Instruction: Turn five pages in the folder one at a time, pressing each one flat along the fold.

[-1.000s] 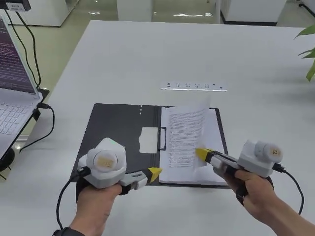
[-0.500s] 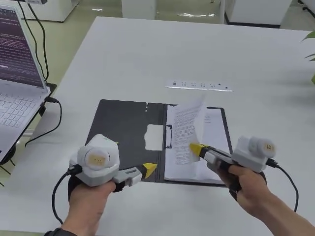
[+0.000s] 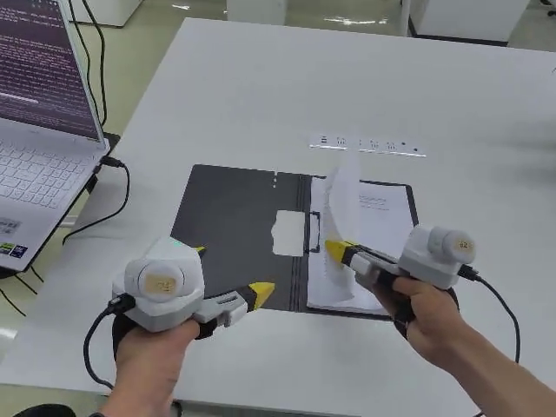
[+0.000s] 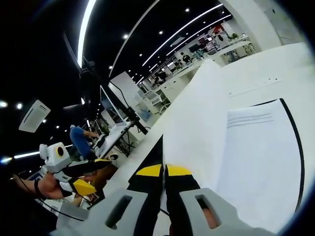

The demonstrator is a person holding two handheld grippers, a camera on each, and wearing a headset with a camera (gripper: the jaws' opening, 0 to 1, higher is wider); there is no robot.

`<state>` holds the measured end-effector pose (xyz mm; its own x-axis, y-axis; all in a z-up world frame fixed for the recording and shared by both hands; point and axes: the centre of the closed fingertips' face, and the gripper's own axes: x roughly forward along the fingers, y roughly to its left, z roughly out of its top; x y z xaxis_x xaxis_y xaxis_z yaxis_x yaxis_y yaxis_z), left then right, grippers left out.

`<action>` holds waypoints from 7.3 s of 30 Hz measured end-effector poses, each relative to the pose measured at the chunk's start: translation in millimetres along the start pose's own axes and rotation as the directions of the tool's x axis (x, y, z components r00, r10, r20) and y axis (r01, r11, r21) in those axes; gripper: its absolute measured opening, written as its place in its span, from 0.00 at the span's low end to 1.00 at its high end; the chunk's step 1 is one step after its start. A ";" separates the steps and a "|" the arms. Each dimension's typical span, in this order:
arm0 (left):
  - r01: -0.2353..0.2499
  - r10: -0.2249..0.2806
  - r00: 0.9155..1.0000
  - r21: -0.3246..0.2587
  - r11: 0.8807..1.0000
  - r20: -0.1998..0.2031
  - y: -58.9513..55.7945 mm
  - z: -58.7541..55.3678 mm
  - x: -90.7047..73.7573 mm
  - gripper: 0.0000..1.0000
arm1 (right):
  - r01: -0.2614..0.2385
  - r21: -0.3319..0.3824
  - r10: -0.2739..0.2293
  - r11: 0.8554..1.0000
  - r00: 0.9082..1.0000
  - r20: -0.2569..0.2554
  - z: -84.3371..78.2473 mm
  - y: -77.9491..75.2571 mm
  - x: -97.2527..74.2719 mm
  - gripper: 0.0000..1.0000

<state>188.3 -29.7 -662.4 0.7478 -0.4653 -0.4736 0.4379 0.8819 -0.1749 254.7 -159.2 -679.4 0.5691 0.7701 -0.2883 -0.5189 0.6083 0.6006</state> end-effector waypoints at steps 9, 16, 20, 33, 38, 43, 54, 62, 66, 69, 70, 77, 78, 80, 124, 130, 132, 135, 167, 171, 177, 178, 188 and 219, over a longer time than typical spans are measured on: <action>-0.010 0.010 1.000 -0.001 1.000 0.012 12.5 0.1 -12.3 0.75 | -0.010 -0.001 0.010 1.000 1.000 -0.020 -10.1 11.4 13.1 0.00; -0.014 0.014 1.000 0.001 1.000 0.019 20.1 2.0 -15.1 0.75 | -0.020 -0.002 0.020 1.000 0.999 -0.034 -14.4 20.4 26.2 0.00; -0.012 0.012 1.000 0.005 1.000 0.022 22.1 3.2 -16.6 0.75 | -0.026 0.000 0.026 1.000 0.998 -0.050 -18.8 23.0 34.7 0.00; -0.012 0.012 1.000 0.000 1.000 0.020 31.7 2.7 -22.0 0.74 | -0.047 0.026 0.049 0.999 0.994 -0.096 -38.5 31.8 65.9 0.00; -0.019 0.019 0.999 -0.010 1.000 0.028 35.3 3.0 -25.9 0.74 | -0.063 0.040 0.067 0.997 0.992 -0.107 -44.8 39.2 79.7 0.00; -0.022 0.023 0.999 -0.019 1.000 0.026 39.8 0.3 -28.4 0.74 | -0.083 0.039 0.088 0.996 0.987 -0.133 -53.7 49.0 91.1 0.00; -0.037 0.038 0.999 -0.042 0.998 0.025 51.9 -4.4 -30.8 0.74 | -0.075 0.082 0.088 0.994 0.982 -0.166 -71.4 48.8 112.9 0.00; -0.038 0.038 0.999 -0.045 0.998 0.014 56.7 -11.1 -30.6 0.74 | -0.044 0.116 0.066 0.992 0.978 -0.197 -86.4 40.8 123.5 0.00; -0.036 0.036 0.999 -0.041 0.999 0.001 57.7 -15.0 -29.6 0.73 | -0.018 0.166 0.050 0.986 0.980 -0.192 -92.2 34.1 129.3 0.00; -0.033 0.033 0.999 -0.042 0.999 -0.001 58.1 -15.7 -29.3 0.73 | -0.004 0.172 0.039 0.985 0.979 -0.201 -96.2 32.6 134.8 0.00; -0.032 0.032 0.999 -0.042 0.999 -0.002 58.7 -15.9 -29.0 0.73 | 0.004 0.174 0.032 0.985 0.978 -0.206 -98.6 29.8 136.9 0.00; -0.036 0.035 0.999 -0.029 0.999 -0.017 60.5 -19.6 -29.5 0.73 | 0.033 0.159 0.007 0.987 0.969 -0.246 -113.2 22.8 138.7 0.01; -0.033 0.033 0.999 -0.029 0.999 -0.019 60.3 -20.5 -29.5 0.73 | 0.032 0.170 0.013 0.985 0.967 -0.254 -116.3 24.0 138.8 0.02; -0.035 0.034 0.999 -0.028 0.999 -0.022 61.1 -21.9 -29.5 0.73 | 0.026 0.167 0.016 0.986 0.969 -0.245 -116.5 26.6 139.4 0.03; 0.086 -0.085 0.993 0.008 0.996 -0.081 45.9 -40.5 3.7 0.42 | 0.028 0.167 -0.010 0.986 0.994 -0.109 -89.2 18.0 25.3 0.35; 0.124 -0.123 0.988 0.009 0.992 -0.094 36.5 -40.7 19.6 0.28 | 0.048 0.161 -0.030 0.986 0.993 -0.114 -96.5 14.5 10.1 0.33; 0.132 -0.130 0.986 0.013 0.991 -0.102 35.4 -41.7 25.9 0.26 | 0.057 0.164 -0.039 0.985 0.993 -0.112 -98.2 12.6 4.9 0.32; 0.146 -0.144 0.983 0.012 0.989 -0.109 36.0 -42.9 37.5 0.24 | 0.065 0.162 -0.046 0.985 0.992 -0.118 -100.7 11.9 -1.9 0.32; 0.136 -0.145 0.965 -0.055 0.989 -0.218 43.7 -88.7 72.8 0.00 | 0.105 0.169 -0.086 0.980 0.989 -0.117 -98.2 -6.0 -16.9 0.27; 0.139 -0.148 0.964 -0.059 0.989 -0.219 43.7 -88.7 72.8 0.00 | 0.104 0.162 -0.086 0.981 0.990 -0.115 -89.6 -11.6 -10.0 0.26; 0.135 -0.148 0.965 -0.072 0.988 -0.217 44.4 -88.9 73.0 0.00 | 0.106 0.139 -0.092 0.985 0.990 -0.105 -69.9 -26.6 1.0 0.23; 0.136 -0.149 0.965 -0.074 0.988 -0.218 44.5 -88.9 73.0 0.00 | 0.107 0.136 -0.094 0.985 0.990 -0.102 -66.7 -28.8 2.5 0.23; 0.135 -0.151 0.963 -0.085 0.987 -0.222 45.6 -87.1 73.2 0.00 | 0.122 0.132 -0.113 0.984 0.991 -0.076 -38.5 -47.7 22.8 0.20; 0.136 -0.139 0.965 -0.029 0.990 -0.224 47.6 -84.5 78.2 0.00 | 0.141 0.152 -0.133 0.978 0.989 -0.067 -16.7 -74.7 67.7 0.06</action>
<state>225.4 -17.6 -780.7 0.5487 -0.5539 -0.6262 0.5208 0.8124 -0.2623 321.2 -149.3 -756.2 0.5887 0.6938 -0.4147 -0.3298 0.6746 0.6604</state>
